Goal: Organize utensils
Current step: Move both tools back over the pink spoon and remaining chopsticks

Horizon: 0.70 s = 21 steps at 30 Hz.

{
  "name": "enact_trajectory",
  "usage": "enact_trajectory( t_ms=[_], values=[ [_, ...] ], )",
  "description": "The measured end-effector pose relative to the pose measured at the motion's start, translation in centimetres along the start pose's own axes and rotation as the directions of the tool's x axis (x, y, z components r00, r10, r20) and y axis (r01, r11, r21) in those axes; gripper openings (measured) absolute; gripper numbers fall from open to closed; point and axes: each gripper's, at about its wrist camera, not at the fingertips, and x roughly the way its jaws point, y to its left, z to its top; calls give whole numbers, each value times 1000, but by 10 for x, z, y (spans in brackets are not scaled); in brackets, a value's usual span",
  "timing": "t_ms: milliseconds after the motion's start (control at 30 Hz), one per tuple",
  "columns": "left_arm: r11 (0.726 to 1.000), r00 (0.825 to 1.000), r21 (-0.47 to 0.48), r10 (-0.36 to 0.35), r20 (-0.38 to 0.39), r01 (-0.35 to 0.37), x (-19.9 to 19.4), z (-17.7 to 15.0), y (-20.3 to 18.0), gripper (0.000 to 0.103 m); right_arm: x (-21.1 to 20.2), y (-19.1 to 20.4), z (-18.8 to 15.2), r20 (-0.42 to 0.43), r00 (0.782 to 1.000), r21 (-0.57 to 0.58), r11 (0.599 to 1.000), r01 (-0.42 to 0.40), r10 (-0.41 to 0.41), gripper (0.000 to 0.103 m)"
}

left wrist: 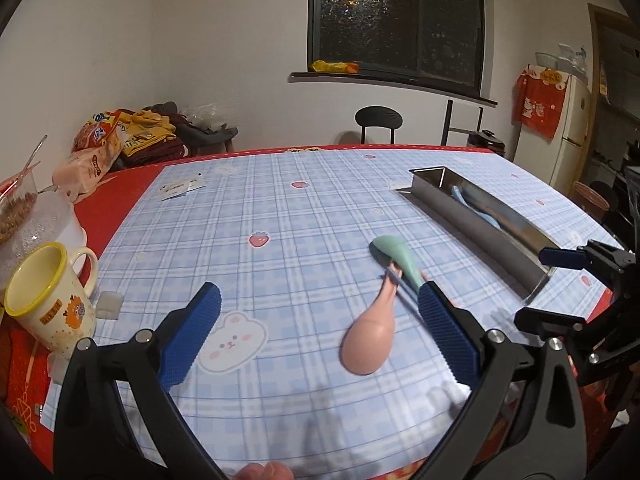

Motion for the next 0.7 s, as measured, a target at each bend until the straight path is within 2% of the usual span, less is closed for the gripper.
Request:
enact_trajectory(
  t_ms=[33, 67, 167, 233, 300, 467, 700],
  values=[
    [1000, 1000, 0, 3, 0, -3, 0, -2, 1, 97, 3, 4, -1, -8, 1000, -5, 1000, -7, 6, 96],
    [1000, 1000, 0, 3, -3, -3, 0, -3, 3, 97, 6, 7, -1, -20, 1000, -8, 1000, -20, 20, 92],
    [1000, 1000, -2, -2, -12, 2, -1, -7, 9, 97, 17, 15, -3, -76, 995, -7, 998, -66, 65, 66],
    [1000, 1000, 2, 0, -9, 1, -2, -8, 12, 97, 22, 20, -4, -105, 989, -2, 995, -101, 100, 55],
    [1000, 1000, 5, 9, -6, -9, -2, -8, 14, 97, 28, 27, -5, -131, 982, -5, 991, -135, 133, 39],
    [1000, 1000, -19, -2, -20, 2, 3, -11, 20, 97, 39, 37, -9, -181, 973, -22, 988, -151, 144, 28],
    [1000, 999, -7, -5, -46, 4, 11, -16, 12, 97, 47, 35, -12, -198, 971, -22, 990, -138, 131, 24]
  ],
)
